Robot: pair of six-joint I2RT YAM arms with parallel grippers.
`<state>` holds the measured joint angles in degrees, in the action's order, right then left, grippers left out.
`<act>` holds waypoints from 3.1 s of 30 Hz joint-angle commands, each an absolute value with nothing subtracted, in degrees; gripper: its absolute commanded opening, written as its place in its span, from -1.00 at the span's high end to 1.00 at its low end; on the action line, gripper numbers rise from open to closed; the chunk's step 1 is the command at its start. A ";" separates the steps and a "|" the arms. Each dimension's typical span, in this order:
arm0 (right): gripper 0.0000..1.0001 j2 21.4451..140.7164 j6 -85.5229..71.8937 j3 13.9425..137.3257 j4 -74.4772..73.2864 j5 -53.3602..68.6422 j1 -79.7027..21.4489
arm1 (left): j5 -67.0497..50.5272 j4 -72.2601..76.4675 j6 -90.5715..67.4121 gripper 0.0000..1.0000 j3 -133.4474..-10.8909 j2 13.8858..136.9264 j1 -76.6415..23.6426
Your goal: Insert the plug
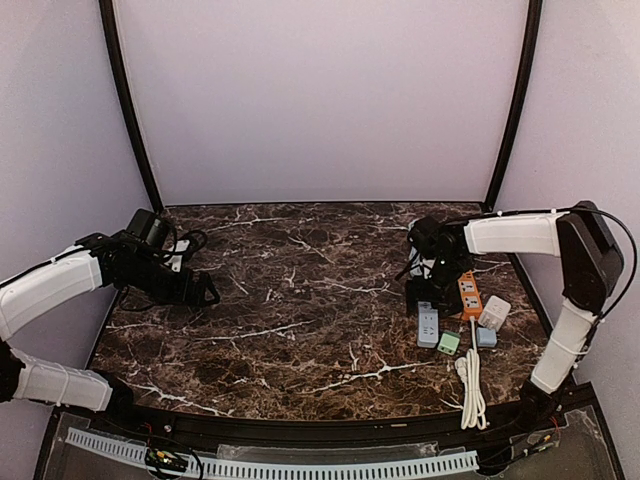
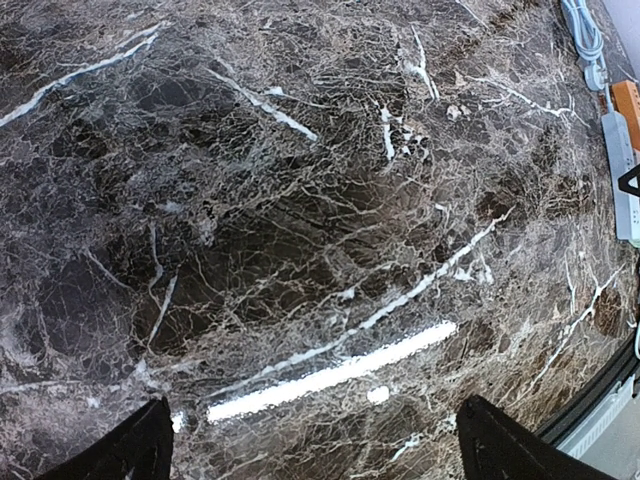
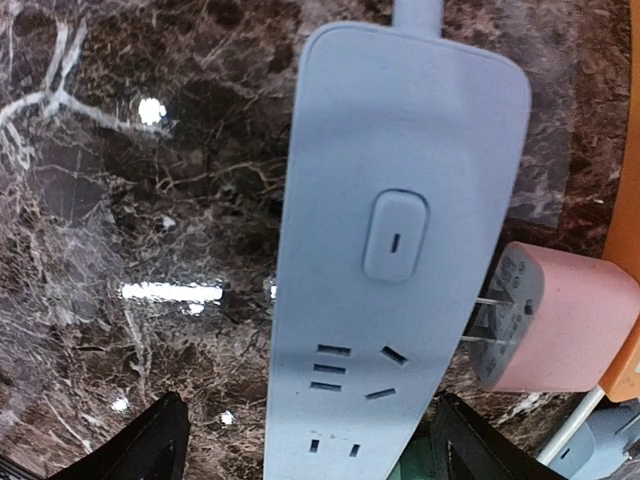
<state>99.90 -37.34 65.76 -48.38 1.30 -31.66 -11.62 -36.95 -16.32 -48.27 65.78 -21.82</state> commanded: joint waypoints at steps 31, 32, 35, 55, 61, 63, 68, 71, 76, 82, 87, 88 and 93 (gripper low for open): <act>0.24 127.13 -37.84 101.70 -56.64 -0.30 -56.02 | -10.65 -37.97 -16.52 -0.99 -47.96 62.88 -22.32; 0.24 128.47 -38.22 103.72 -56.88 1.01 -56.80 | -10.55 -38.03 -16.57 -0.99 -47.98 62.81 -22.37; 0.24 131.58 -38.85 108.82 -57.41 2.71 -58.66 | -10.41 -38.05 -16.56 -0.99 -47.92 62.61 -22.54; -0.37 130.89 -41.79 106.65 -51.32 5.47 -61.23 | -11.01 -38.06 -16.27 -0.99 -47.81 62.43 -23.46; -0.60 127.49 -42.02 105.33 -53.00 3.32 -59.91 | -10.89 -38.06 -16.14 -0.99 -47.89 62.26 -23.47; -0.67 125.86 -41.80 105.38 -54.18 2.07 -59.29 | -10.75 -38.13 -16.10 -0.99 -47.90 62.04 -23.47; -0.87 120.03 -40.77 105.21 -57.58 -1.87 -57.16 | -10.39 -38.14 -16.08 -0.99 -47.85 61.64 -23.55; -0.94 115.73 -40.58 103.92 -59.78 -4.46 -55.18 | -10.03 -38.21 -16.17 -0.99 -47.84 61.41 -23.62; -0.97 107.54 -42.88 98.67 -61.83 -8.12 -49.66 | -9.64 -38.24 -16.33 -0.99 -47.81 61.00 -23.81; -0.97 99.20 -48.98 89.57 -64.41 -9.91 -42.06 | -9.60 -38.10 -16.38 -0.99 -47.85 61.00 -23.90; -0.96 94.45 -50.06 81.42 -63.96 -8.42 -36.13 | -9.43 -38.06 -16.41 -0.99 -47.84 61.00 -23.99; -0.95 94.06 -49.81 80.33 -63.94 -8.28 -35.26 | -9.41 -38.06 -16.36 -0.99 -47.83 61.00 -23.99; -0.84 93.34 -48.12 74.80 -61.81 -7.52 -31.80 | -9.31 -38.08 -16.35 -0.99 -47.81 61.00 -23.99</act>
